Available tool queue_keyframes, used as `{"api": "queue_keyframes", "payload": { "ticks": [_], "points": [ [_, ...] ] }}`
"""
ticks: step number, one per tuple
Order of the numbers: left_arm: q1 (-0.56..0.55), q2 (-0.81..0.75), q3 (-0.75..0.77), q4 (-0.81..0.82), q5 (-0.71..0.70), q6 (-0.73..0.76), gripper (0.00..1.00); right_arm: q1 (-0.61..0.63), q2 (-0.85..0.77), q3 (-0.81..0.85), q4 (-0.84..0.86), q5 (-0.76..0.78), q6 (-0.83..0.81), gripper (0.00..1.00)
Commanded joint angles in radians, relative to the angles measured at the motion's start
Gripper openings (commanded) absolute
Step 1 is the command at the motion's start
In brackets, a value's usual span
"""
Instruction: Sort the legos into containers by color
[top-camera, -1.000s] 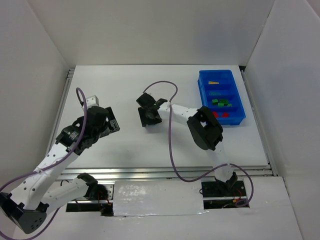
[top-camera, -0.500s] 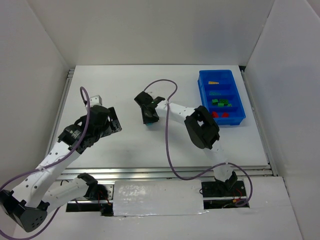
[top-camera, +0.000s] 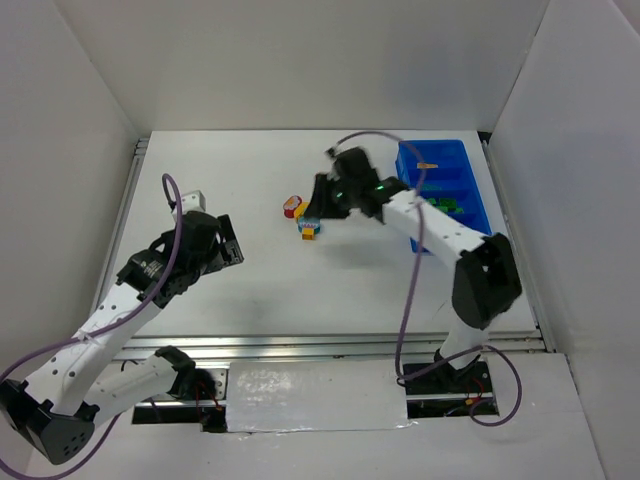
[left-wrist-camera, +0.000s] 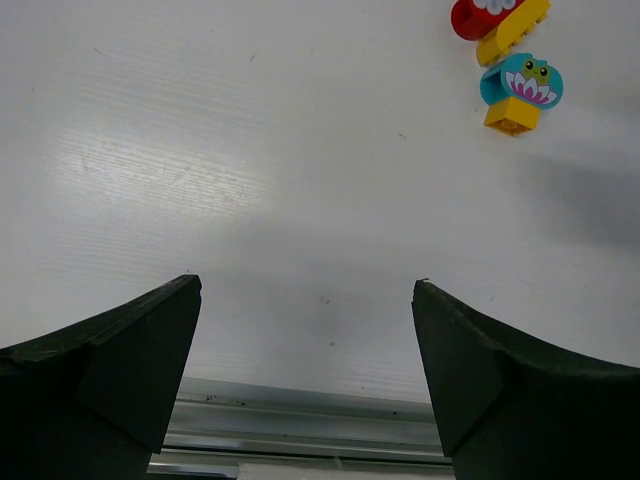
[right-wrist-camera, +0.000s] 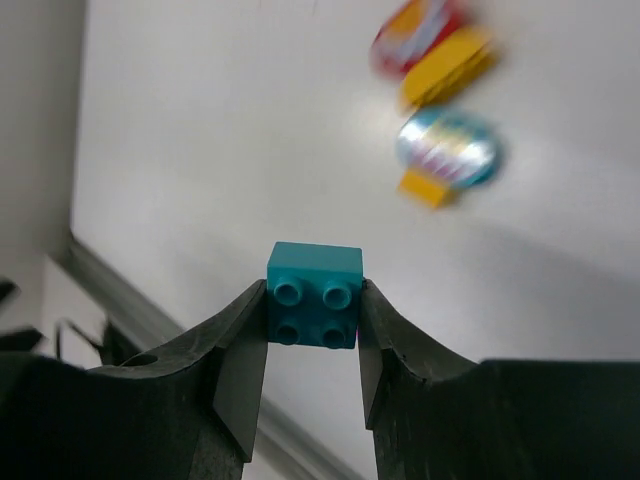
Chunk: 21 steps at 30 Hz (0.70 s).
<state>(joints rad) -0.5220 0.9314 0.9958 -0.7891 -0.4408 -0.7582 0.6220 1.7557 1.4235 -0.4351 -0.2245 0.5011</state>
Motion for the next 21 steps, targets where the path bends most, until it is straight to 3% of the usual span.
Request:
{"api": "queue_keyframes", "payload": {
  "ticks": [1,3,9,13,21],
  "points": [
    [0.008,-0.025,-0.028,0.030,-0.035,0.031,1.00,-0.241,-0.128,0.014,0.053,-0.081,0.016,0.00],
    [0.008,-0.037,-0.049,0.034,-0.050,0.045,1.00,-0.362,-0.104,0.073,-0.072,-0.012,-0.007,0.00],
    [0.010,-0.069,-0.077,0.051,-0.082,0.077,0.99,-0.573,0.117,0.415,-0.384,0.289,0.053,0.00],
    [0.011,-0.082,-0.091,0.083,-0.039,0.099,1.00,-0.677,0.247,0.607,-0.444,0.407,0.115,0.00],
    [0.011,-0.072,-0.066,0.079,-0.024,0.135,1.00,-0.728,0.395,0.710,-0.476,0.453,0.134,0.00]
  ]
}}
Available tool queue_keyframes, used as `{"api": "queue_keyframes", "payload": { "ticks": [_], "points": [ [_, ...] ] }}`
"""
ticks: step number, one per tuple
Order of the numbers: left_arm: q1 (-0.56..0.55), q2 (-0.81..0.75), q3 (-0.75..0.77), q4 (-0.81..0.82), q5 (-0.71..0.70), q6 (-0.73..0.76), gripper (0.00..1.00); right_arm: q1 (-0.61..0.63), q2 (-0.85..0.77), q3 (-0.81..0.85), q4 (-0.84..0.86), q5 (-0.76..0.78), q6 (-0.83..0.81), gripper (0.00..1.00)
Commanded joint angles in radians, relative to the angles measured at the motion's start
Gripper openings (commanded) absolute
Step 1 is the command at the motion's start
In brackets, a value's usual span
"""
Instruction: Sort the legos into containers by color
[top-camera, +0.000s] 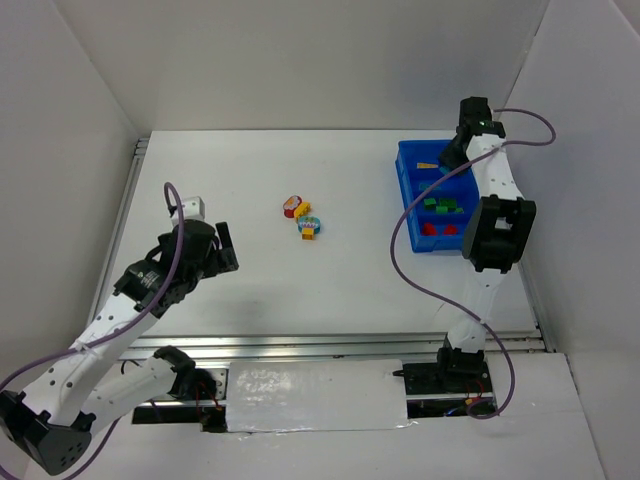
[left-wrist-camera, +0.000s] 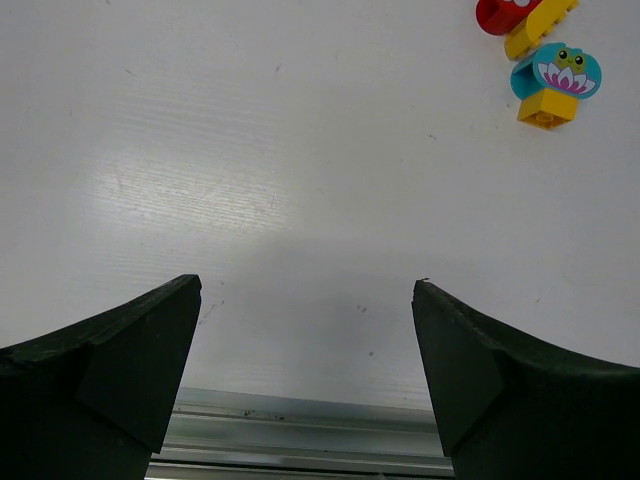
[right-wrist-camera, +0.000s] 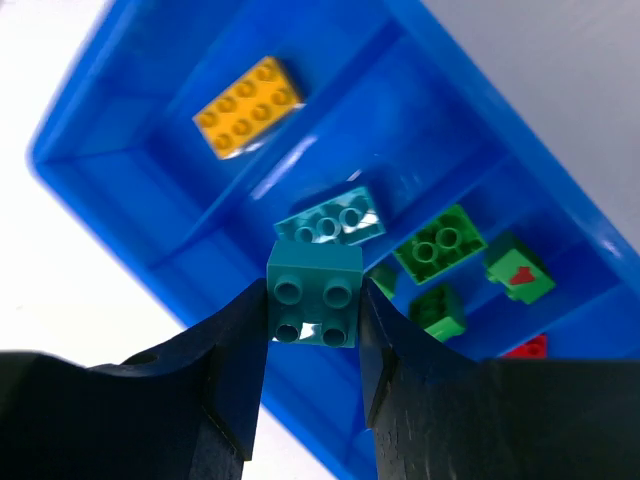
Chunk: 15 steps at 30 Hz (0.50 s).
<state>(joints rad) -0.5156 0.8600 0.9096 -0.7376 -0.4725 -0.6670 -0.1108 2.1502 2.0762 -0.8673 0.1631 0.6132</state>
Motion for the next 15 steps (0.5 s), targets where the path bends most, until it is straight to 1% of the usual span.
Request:
{"api": "queue_keyframes", "payload": {
  "ticks": [1,5,8,15],
  "points": [
    [0.005,0.001,0.025,0.027,0.005,0.052,1.00,0.002,0.003,0.058,-0.039,0.056,0.020,0.00],
    [0.005,-0.003,0.022,0.037,-0.018,0.076,0.99,-0.006,0.005,0.050,-0.021,0.039,0.014,0.00],
    [0.005,-0.009,0.008,0.056,-0.006,0.079,1.00,-0.007,-0.015,0.019,0.001,0.041,0.014,0.00],
    [0.003,0.020,0.011,0.066,-0.002,0.089,0.99,-0.010,-0.023,0.012,0.008,0.024,0.006,0.00]
  ]
}}
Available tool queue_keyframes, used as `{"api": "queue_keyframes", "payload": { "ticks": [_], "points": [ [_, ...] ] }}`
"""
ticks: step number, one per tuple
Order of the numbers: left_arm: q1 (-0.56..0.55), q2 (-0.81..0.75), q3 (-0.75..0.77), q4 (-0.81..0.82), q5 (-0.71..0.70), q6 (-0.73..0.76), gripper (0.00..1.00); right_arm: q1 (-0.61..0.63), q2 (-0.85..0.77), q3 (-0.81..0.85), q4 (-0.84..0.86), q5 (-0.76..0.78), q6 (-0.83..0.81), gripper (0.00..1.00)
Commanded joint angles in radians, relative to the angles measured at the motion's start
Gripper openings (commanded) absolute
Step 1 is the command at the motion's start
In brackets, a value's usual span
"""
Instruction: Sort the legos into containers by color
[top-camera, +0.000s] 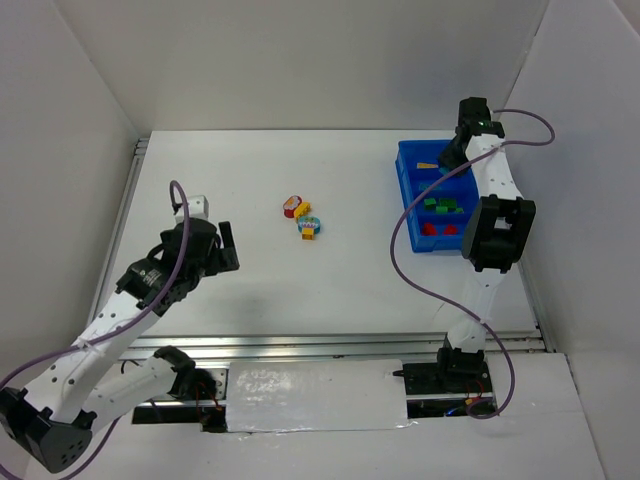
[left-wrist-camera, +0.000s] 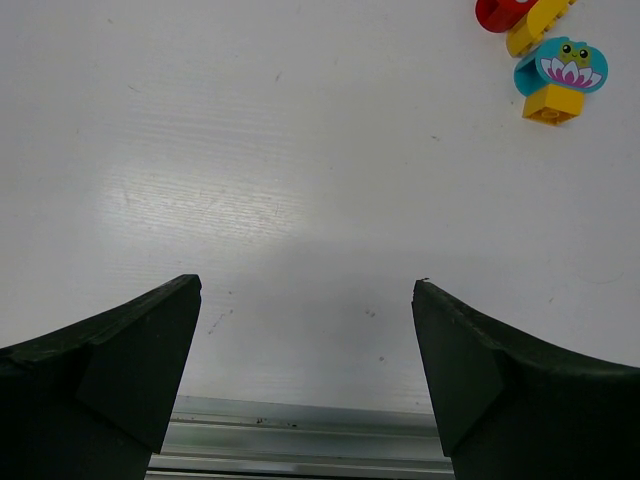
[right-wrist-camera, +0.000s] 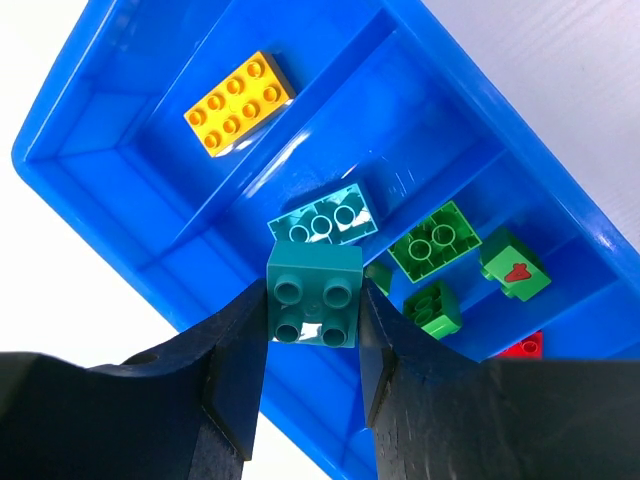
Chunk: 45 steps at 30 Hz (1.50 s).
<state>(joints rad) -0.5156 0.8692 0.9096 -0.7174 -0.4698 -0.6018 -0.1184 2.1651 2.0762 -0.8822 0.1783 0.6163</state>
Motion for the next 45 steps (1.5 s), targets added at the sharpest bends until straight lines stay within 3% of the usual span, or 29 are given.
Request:
{"api": "queue_keyframes", "payload": {
  "ticks": [1,39,45],
  "points": [
    [0.003,0.019,0.008,0.049,-0.006,0.023,1.00,-0.003,-0.037,0.012,0.025,0.003,0.003,0.00],
    [0.005,0.010,0.005,0.029,-0.061,-0.007,1.00,-0.003,-0.016,-0.065,0.092,-0.068,0.005,0.00],
    [0.003,-0.013,0.003,0.026,-0.069,-0.016,0.99,-0.003,0.012,-0.057,0.109,-0.072,0.003,0.04]
  ]
}}
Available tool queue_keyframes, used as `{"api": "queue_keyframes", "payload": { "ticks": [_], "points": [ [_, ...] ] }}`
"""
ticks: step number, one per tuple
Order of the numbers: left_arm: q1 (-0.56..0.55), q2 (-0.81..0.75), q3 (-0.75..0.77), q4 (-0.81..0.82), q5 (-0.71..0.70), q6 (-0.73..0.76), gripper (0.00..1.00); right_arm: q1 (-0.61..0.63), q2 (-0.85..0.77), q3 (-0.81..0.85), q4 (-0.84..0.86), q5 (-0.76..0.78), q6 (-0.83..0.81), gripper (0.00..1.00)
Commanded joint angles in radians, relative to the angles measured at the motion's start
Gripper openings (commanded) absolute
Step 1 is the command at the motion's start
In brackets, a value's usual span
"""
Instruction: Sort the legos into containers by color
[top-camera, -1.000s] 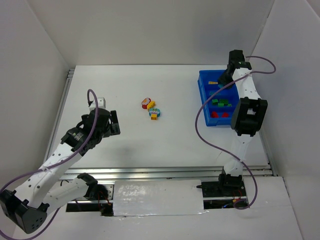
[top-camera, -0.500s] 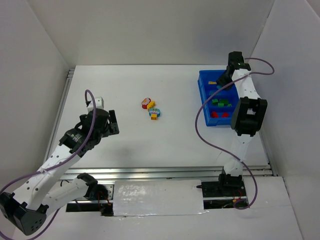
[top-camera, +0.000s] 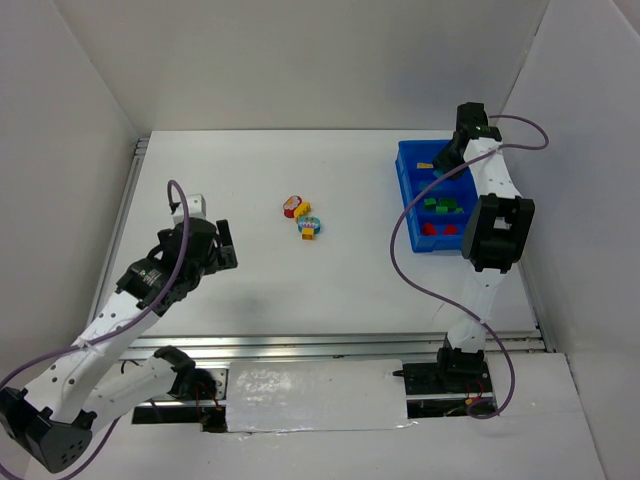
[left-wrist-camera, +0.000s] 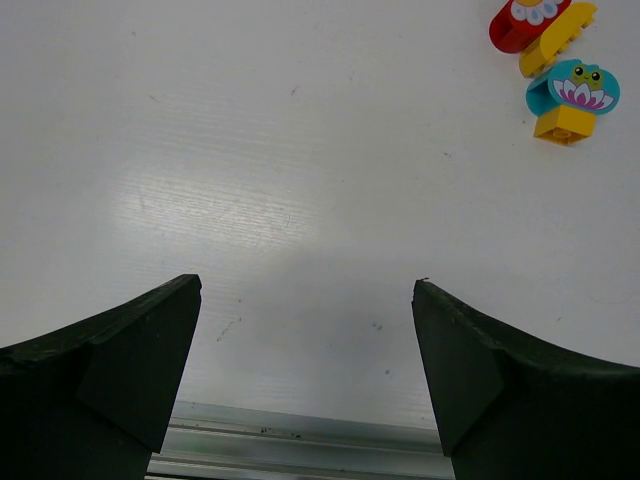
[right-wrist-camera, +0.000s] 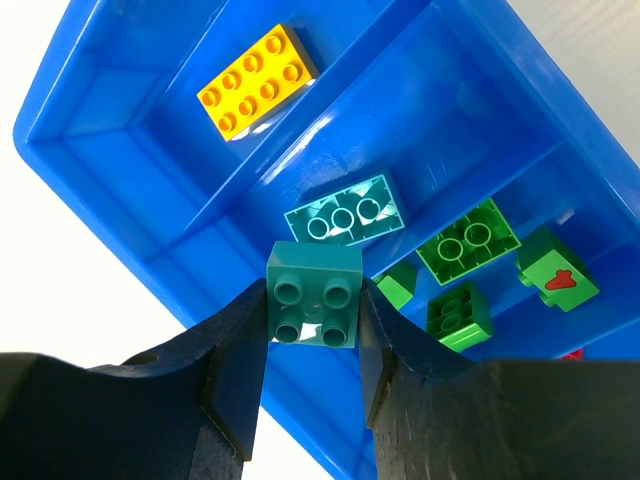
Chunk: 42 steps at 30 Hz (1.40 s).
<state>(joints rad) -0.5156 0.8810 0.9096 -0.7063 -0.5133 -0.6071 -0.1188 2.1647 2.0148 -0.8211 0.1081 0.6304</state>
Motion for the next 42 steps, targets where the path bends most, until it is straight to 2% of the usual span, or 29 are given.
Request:
{"api": "queue_keyframes", "payload": {
  "ticks": [1,4,6,7,9,10,13,17,21,25,26,29,33,37,40,41,42],
  "points": [
    [0.003,-0.030,0.002,0.011,-0.025,-0.014,1.00,-0.004,0.017,0.007,0.046,-0.002,-0.012,0.05],
    [0.000,-0.036,0.005,0.004,-0.030,-0.022,1.00,-0.002,0.032,0.025,0.033,0.005,-0.018,0.10],
    [-0.003,-0.043,0.003,0.001,-0.037,-0.026,1.00,-0.004,0.040,0.033,0.025,0.008,-0.024,0.19],
    [-0.006,-0.043,0.003,-0.001,-0.040,-0.026,0.99,-0.004,0.043,0.033,0.025,0.010,-0.028,0.32],
    [-0.011,-0.048,0.003,-0.002,-0.044,-0.031,1.00,-0.004,0.043,0.030,0.028,0.013,-0.031,0.47],
    [-0.011,-0.048,0.003,-0.004,-0.045,-0.031,1.00,-0.002,0.046,0.036,0.027,0.016,-0.032,0.58],
    [-0.014,-0.047,0.003,-0.005,-0.047,-0.033,1.00,-0.002,0.052,0.071,0.013,0.016,-0.046,0.70],
    [-0.014,-0.045,0.002,-0.001,-0.041,-0.031,0.99,0.001,0.009,0.113,-0.004,-0.022,-0.051,0.72],
    [-0.014,-0.036,0.003,0.005,-0.033,-0.026,1.00,0.050,-0.151,0.043,0.045,-0.076,-0.067,0.72],
    [-0.014,-0.025,0.008,0.001,-0.040,-0.028,1.00,0.188,-0.279,-0.094,0.117,-0.159,-0.116,0.73],
    [-0.014,-0.028,0.006,0.001,-0.040,-0.029,0.99,0.258,-0.293,-0.122,0.138,-0.171,-0.129,0.73],
    [-0.014,-0.040,0.000,0.008,-0.034,-0.028,0.99,0.372,-0.276,-0.136,0.103,-0.148,-0.133,1.00],
    [-0.014,-0.050,-0.003,0.016,-0.025,-0.025,0.99,0.586,-0.175,-0.105,0.050,0.008,-0.025,1.00],
    [-0.014,-0.048,-0.005,0.018,-0.016,-0.022,1.00,0.709,-0.128,-0.130,0.085,0.134,0.061,0.96],
    [-0.015,-0.048,-0.006,0.027,-0.005,-0.011,1.00,0.752,-0.048,-0.081,0.060,0.151,0.087,0.83],
    [-0.014,-0.048,-0.006,0.031,-0.002,-0.008,1.00,0.757,-0.007,-0.052,0.044,0.169,0.091,0.72],
    [-0.017,-0.047,-0.008,0.034,0.007,-0.005,0.99,0.765,0.010,-0.042,0.039,0.173,0.089,0.71]
  ]
}}
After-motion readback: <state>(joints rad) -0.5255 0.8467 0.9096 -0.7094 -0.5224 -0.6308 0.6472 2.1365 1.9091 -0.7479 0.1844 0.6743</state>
